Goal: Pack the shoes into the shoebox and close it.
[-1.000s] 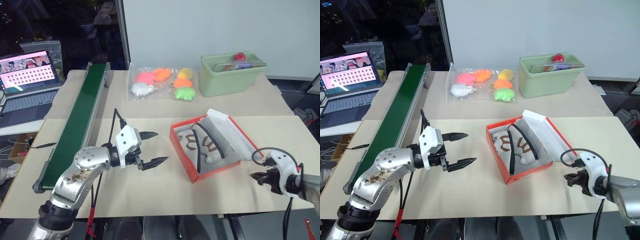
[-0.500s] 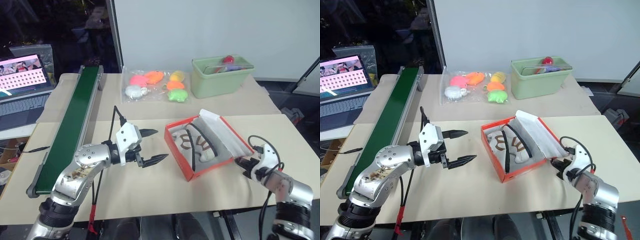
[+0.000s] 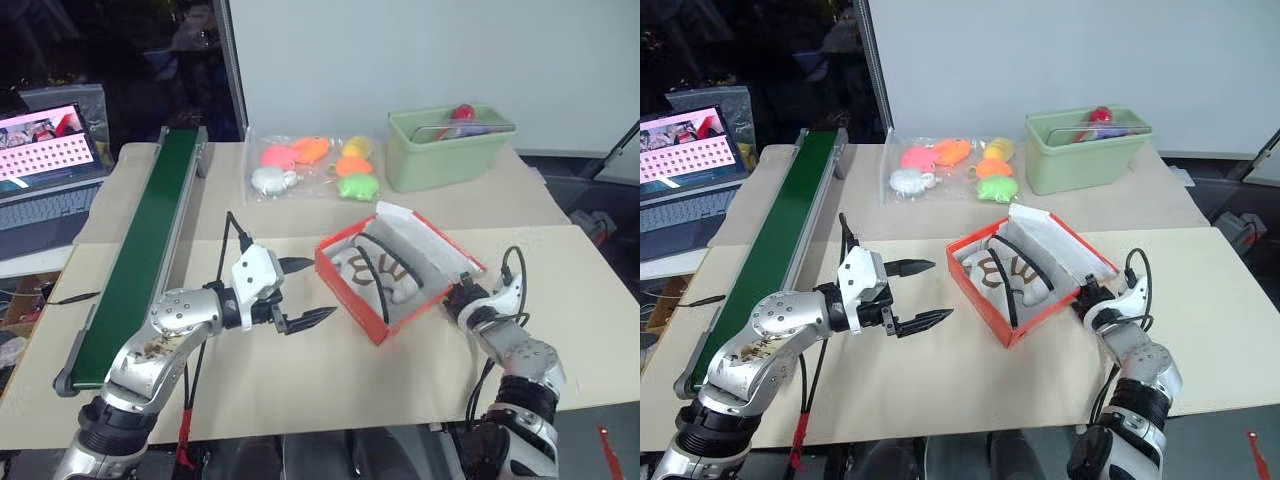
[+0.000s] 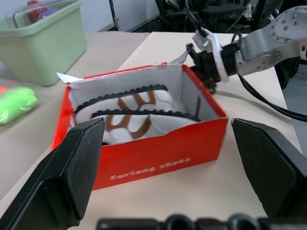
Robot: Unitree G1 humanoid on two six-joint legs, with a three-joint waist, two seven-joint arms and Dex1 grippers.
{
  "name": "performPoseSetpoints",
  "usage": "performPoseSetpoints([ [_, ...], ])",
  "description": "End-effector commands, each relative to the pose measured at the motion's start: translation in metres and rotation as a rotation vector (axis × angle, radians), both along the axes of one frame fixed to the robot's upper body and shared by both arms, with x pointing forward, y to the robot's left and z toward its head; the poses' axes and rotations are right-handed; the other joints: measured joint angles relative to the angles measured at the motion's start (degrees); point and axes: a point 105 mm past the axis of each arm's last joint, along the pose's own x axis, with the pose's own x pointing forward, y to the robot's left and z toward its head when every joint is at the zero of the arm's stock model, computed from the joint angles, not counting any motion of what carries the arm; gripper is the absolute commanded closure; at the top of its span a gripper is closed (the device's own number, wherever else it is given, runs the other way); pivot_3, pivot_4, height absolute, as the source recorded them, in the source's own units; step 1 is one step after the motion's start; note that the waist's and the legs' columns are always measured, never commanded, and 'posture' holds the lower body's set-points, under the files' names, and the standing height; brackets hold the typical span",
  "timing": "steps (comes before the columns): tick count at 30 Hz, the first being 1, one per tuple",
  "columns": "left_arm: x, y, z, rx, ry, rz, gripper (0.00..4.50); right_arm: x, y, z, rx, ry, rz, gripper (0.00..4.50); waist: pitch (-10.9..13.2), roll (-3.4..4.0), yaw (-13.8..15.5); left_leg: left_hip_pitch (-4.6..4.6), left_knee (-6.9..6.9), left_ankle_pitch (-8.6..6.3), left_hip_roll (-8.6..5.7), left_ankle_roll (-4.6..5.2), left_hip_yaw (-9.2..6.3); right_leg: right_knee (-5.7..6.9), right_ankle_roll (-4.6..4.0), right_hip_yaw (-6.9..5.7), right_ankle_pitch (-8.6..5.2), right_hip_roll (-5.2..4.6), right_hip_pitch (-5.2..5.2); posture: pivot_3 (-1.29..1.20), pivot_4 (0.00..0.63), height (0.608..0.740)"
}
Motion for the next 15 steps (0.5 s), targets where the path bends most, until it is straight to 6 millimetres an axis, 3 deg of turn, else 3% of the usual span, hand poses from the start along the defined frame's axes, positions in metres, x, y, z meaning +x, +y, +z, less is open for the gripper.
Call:
performPoseSetpoints([
  [1, -0.003, -0.002, 0.007, -0.001, -0.039, -0.012, 0.00, 0.008, 0.000, 0.040, -0.117, -0.179, 0.020, 4.42, 0.0, 0.11, 0.2, -0.11, 0.00, 0.00, -0.01, 0.00, -0.01, 0.01, -0.18, 0.00, 0.11, 0.00, -0.10, 0.00, 0.150, 0.729],
  [4, -0.002, -0.002, 0.007, 0.001, -0.040, -0.013, 0.00, 0.006, 0.018, 0.077, -0.306, -0.378, 0.121, 4.42, 0.0, 0.24, 0.3, -0.60, -0.01, -0.01, -0.05, 0.02, -0.03, 0.04, -0.28, -0.04, 0.17, -0.05, -0.58, 0.00, 0.150, 0.729],
  [9, 0.000, -0.002, 0.007, 0.007, -0.042, -0.012, 0.00, 0.000, 0.041, 0.102, -0.542, -0.520, 0.229, 4.42, 0.1, 0.25, 0.3, -0.93, 0.07, -0.01, -0.08, 0.02, -0.02, 0.50, -0.26, -0.01, 0.21, -0.07, -1.09, 0.00, 0.150, 0.729],
  [11, 0.000, -0.001, 0.007, 0.008, -0.042, -0.012, 0.00, -0.003, 0.052, 0.109, -0.628, -0.555, 0.282, 4.42, 0.1, 0.25, 0.4, -0.88, 0.08, 0.00, -0.09, 0.01, -0.02, 0.55, -0.27, -0.01, 0.20, -0.07, -1.07, 0.00, 0.150, 0.729],
  [15, -0.001, -0.001, 0.005, 0.012, -0.040, -0.010, 0.00, -0.017, 0.090, 0.109, -1.026, -0.636, 0.511, 4.42, 0.1, 0.25, 0.2, -0.87, 0.09, 0.00, -0.10, 0.01, 0.00, 0.52, -0.26, 0.00, 0.19, -0.07, -1.07, 0.00, 0.150, 0.729],
])
